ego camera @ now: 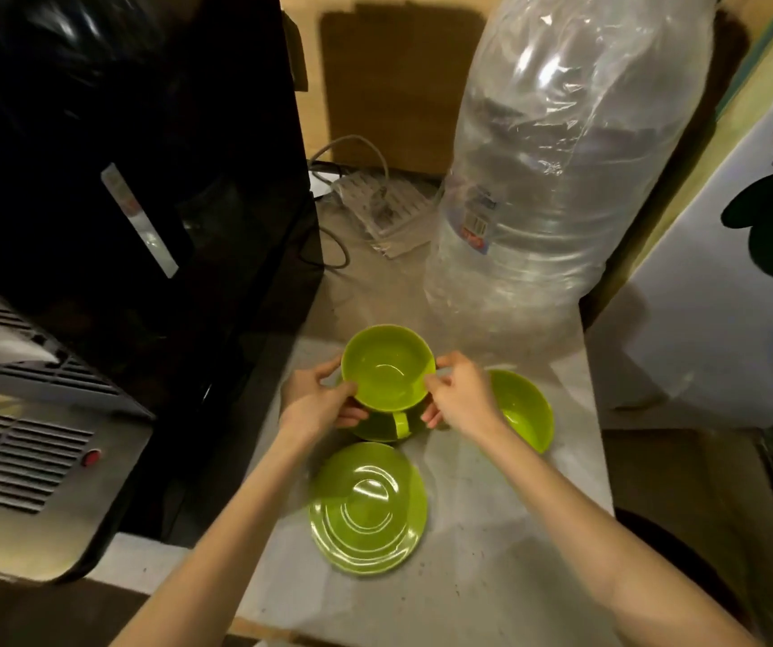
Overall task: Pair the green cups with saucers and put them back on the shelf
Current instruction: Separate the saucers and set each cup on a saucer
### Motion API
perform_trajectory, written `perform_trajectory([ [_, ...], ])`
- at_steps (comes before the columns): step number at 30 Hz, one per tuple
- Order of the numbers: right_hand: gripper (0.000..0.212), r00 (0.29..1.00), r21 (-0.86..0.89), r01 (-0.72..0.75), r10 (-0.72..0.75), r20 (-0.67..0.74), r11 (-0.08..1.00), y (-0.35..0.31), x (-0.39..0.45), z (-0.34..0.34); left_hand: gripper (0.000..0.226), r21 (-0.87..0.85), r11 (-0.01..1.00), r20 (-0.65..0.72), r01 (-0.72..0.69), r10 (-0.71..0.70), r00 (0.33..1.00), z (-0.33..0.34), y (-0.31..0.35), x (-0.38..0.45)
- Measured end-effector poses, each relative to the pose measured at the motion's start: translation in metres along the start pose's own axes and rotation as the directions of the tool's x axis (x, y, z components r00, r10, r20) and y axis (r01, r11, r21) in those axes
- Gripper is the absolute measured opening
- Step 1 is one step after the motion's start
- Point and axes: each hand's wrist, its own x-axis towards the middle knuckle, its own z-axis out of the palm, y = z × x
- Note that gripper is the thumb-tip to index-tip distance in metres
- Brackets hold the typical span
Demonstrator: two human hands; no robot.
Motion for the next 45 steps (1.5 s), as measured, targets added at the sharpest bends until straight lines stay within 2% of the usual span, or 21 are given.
perform_trajectory([
  [12,0.007,0.996,-0.073,-0.059,0.063,0.057,0.996,-0.001,-0.005,0.005,0.052,0.060,0.998,-0.026,-0.012,0.013,1.000,-0.006,-0.018,0.001],
  [18,0.028,0.996,-0.089,-0.069,0.073,0.049,0.994,-0.001,-0.008,0.001,0.054,0.074,0.997,0.009,-0.016,0.015,1.000,-0.007,-0.021,-0.003],
  [21,0.038,0.993,-0.058,-0.091,0.095,0.069,0.994,-0.001,-0.009,-0.001,0.056,0.205,0.977,-0.032,-0.058,0.066,0.997,-0.009,-0.018,-0.009],
  [24,0.042,0.990,-0.010,-0.112,0.112,0.084,0.994,-0.003,-0.010,-0.008,0.054,0.492,0.851,-0.104,-0.183,0.266,0.958,-0.009,-0.008,-0.019],
  [25,0.040,0.992,0.017,-0.096,0.095,0.078,0.995,-0.003,-0.010,-0.013,0.049,0.536,0.811,-0.100,-0.235,0.337,0.936,-0.007,-0.003,-0.022],
  [27,0.033,0.999,0.037,-0.019,0.018,0.032,0.999,-0.004,-0.012,-0.028,0.033,0.467,0.817,-0.017,-0.337,0.390,0.921,0.002,0.012,-0.030],
  [29,0.029,0.992,-0.041,0.120,-0.122,-0.042,0.992,-0.003,-0.016,-0.046,0.022,0.249,0.893,0.159,-0.376,0.345,0.925,0.019,0.022,-0.036],
  [30,0.031,0.980,-0.107,0.184,-0.191,-0.061,0.977,-0.001,-0.018,-0.056,0.023,0.159,0.920,0.259,-0.358,0.311,0.914,0.030,0.026,-0.039],
  [32,0.040,0.963,-0.231,0.236,-0.259,-0.074,0.944,0.008,-0.022,-0.074,0.026,0.096,0.965,0.397,-0.243,0.187,0.899,0.051,0.026,-0.042],
  [34,0.049,0.963,-0.301,0.217,-0.255,-0.090,0.928,0.021,-0.026,-0.087,0.026,0.133,0.991,0.466,-0.016,-0.048,0.884,0.067,0.021,-0.045],
  [36,0.053,0.967,-0.312,0.172,-0.221,-0.127,0.934,0.037,-0.030,-0.096,0.031,0.179,0.970,0.515,0.164,-0.234,0.824,0.079,0.010,-0.046],
  [38,0.054,0.976,-0.284,0.105,-0.155,-0.156,0.953,0.051,-0.034,-0.101,0.044,0.158,0.969,0.527,0.190,-0.246,0.814,0.087,-0.004,-0.043],
  [40,0.054,0.986,-0.241,0.006,-0.046,-0.158,0.971,0.062,-0.036,-0.103,0.056,0.063,0.978,0.504,0.201,-0.205,0.839,0.095,-0.014,-0.036],
  [45,0.045,0.988,0.055,-0.096,0.102,-0.120,0.994,0.072,-0.039,-0.101,0.051,-0.025,0.981,0.423,0.193,-0.165,0.891,0.106,-0.021,-0.029],
])
